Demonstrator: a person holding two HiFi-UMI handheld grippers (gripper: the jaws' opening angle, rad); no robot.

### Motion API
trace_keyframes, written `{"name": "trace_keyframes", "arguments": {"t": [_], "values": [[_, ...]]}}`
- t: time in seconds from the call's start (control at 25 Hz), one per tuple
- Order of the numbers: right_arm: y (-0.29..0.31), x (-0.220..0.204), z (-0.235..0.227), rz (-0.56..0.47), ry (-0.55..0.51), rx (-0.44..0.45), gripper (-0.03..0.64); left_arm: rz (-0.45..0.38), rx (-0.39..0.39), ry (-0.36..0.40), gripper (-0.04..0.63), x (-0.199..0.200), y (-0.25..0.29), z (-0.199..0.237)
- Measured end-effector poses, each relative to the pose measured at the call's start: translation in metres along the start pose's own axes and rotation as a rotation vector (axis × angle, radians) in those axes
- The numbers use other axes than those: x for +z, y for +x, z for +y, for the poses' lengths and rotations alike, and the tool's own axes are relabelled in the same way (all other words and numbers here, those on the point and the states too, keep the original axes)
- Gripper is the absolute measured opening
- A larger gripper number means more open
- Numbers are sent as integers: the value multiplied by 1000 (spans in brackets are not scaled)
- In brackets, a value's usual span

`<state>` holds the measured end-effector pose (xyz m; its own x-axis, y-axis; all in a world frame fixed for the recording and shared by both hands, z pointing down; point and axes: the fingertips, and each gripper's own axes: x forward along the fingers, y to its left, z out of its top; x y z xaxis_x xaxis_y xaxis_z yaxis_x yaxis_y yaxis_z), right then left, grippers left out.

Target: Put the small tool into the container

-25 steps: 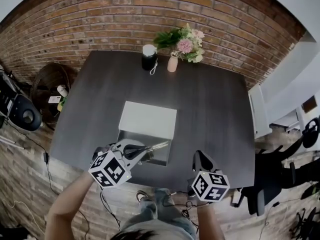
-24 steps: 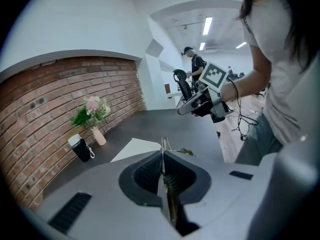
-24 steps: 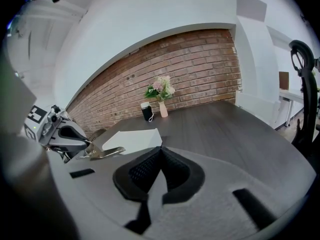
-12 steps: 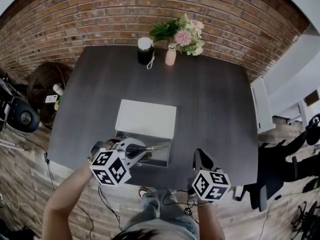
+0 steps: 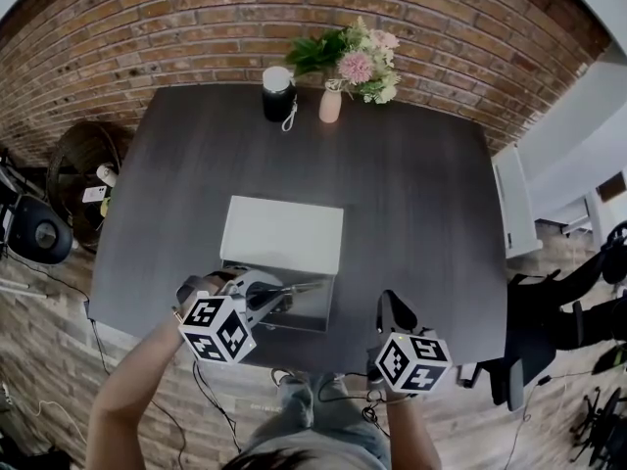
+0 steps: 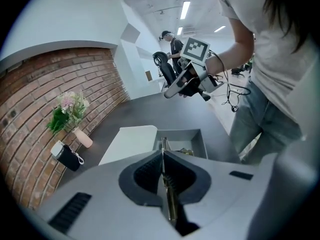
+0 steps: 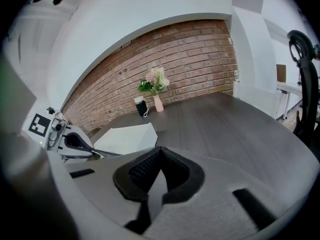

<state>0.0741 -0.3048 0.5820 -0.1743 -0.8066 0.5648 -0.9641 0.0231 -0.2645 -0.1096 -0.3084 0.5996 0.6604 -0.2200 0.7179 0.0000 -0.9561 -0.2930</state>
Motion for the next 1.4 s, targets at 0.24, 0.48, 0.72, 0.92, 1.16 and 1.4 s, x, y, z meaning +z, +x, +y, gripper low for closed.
{"name": "trace_keyframes", "arguments": {"t": [0.24,0.48,0.72,0.92,1.16,1.4], "values": [[6,-1,1,6,-2,3,2,16,-13,45,8,-6,10,4],[5,-2,2,9,2,2,2,45,-6,88,8,-13,16,4],[3,-7,-1,14,7,-3,2,56,25,97,8,-17,19,8],[1,-10,1,14,6,7,2,89,60,72,8,-23,25,8],[-1,-12,1,16,5,13,2,119,48,-10,9,-31,27,6],[-5,-14,0,18,7,17,2,139,24,-88,9,-34,26,2]]}}
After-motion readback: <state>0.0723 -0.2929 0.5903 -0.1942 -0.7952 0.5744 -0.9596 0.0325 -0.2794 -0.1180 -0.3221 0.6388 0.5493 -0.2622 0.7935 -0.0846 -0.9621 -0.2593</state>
